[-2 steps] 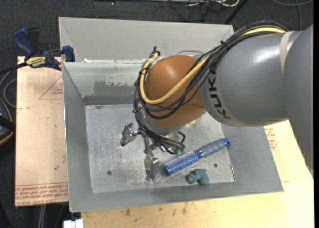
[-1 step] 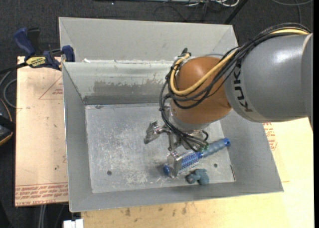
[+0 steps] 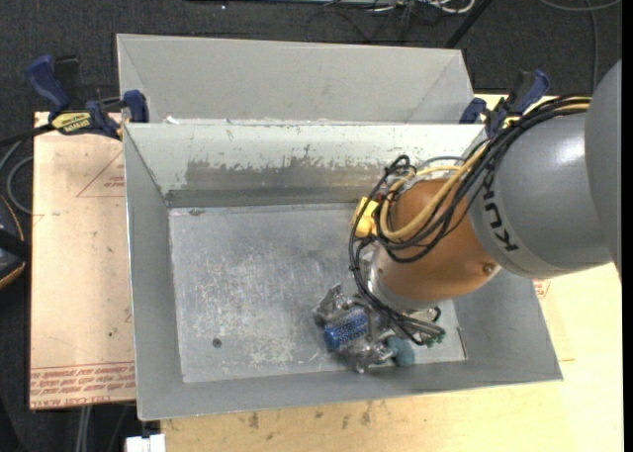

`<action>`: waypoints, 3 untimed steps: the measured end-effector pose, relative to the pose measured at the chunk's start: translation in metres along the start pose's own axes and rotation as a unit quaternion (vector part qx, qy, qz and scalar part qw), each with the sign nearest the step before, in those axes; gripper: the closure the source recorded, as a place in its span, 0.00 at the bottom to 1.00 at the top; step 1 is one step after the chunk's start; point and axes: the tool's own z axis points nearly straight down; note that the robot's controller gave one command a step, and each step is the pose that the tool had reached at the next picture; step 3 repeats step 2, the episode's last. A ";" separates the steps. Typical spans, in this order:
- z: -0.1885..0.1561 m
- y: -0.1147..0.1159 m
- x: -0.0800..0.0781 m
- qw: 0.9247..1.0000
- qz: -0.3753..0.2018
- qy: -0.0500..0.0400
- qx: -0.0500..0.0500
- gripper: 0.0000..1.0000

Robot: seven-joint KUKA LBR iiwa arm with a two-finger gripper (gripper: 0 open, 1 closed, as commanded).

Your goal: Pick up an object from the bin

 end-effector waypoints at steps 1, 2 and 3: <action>-0.001 0.000 -0.004 1.000 -0.002 -0.006 0.002 1.00; -0.137 -0.006 -0.011 1.000 0.011 0.002 0.001 1.00; -0.137 -0.006 -0.011 1.000 0.011 0.002 0.001 1.00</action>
Offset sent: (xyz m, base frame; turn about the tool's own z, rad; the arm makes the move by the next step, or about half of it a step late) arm 0.0000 0.0000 0.0000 0.0000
